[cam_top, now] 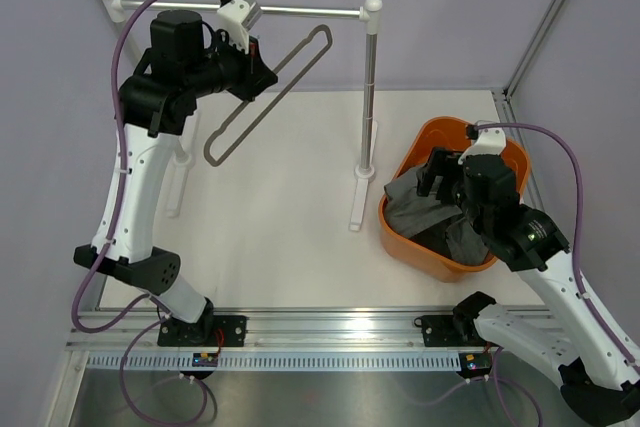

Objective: Remove the shorts from the hanger

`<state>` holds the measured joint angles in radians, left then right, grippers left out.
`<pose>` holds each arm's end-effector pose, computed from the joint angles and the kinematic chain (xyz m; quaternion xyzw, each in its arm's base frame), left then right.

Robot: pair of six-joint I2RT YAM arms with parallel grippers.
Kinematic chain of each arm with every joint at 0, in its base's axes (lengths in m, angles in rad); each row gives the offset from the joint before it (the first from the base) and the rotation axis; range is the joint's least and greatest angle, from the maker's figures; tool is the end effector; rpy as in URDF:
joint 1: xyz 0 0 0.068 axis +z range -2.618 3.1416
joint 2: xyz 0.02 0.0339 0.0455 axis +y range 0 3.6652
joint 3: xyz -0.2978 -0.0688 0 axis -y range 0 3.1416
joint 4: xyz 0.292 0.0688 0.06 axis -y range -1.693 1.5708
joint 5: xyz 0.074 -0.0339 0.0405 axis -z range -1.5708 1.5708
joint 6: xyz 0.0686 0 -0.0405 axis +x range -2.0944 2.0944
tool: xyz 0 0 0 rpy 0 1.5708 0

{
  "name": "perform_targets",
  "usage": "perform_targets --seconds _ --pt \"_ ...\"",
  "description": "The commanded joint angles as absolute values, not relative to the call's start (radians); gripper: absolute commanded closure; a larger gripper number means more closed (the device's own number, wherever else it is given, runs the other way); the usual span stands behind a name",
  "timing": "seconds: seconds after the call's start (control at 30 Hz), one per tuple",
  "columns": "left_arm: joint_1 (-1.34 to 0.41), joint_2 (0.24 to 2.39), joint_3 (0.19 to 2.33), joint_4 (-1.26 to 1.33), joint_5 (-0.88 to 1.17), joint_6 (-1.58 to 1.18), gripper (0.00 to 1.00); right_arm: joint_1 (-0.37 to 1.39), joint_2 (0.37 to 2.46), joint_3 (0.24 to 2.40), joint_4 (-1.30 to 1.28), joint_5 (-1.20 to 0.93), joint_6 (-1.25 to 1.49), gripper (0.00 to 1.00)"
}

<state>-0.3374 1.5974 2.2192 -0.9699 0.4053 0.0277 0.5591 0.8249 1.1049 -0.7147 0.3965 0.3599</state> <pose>0.3299 -0.1444 0.5833 0.2592 0.7678 -0.2496 0.5301 0.1891 0.0871 0.4128 0.0233 0.8329 0.0851 0.5464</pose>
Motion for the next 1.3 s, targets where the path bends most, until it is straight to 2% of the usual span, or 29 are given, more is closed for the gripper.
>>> perform_targets --seconds 0.0,0.23,0.73,1.27 --pt "-0.316 1.605 2.264 -0.882 0.511 0.083 1.00 0.554 0.822 1.120 -0.637 0.348 0.318 0.14" --pt "-0.284 1.618 2.276 -0.845 0.532 0.092 1.00 0.554 0.825 1.103 -0.594 0.302 0.299 0.14" --pt "-0.284 1.712 2.352 -0.681 0.262 -0.066 1.00 0.554 0.831 1.108 -0.572 0.287 0.281 0.14" --pt "-0.284 1.802 2.424 -0.611 0.230 -0.095 1.00 0.554 0.850 1.100 -0.555 0.262 0.281 0.14"
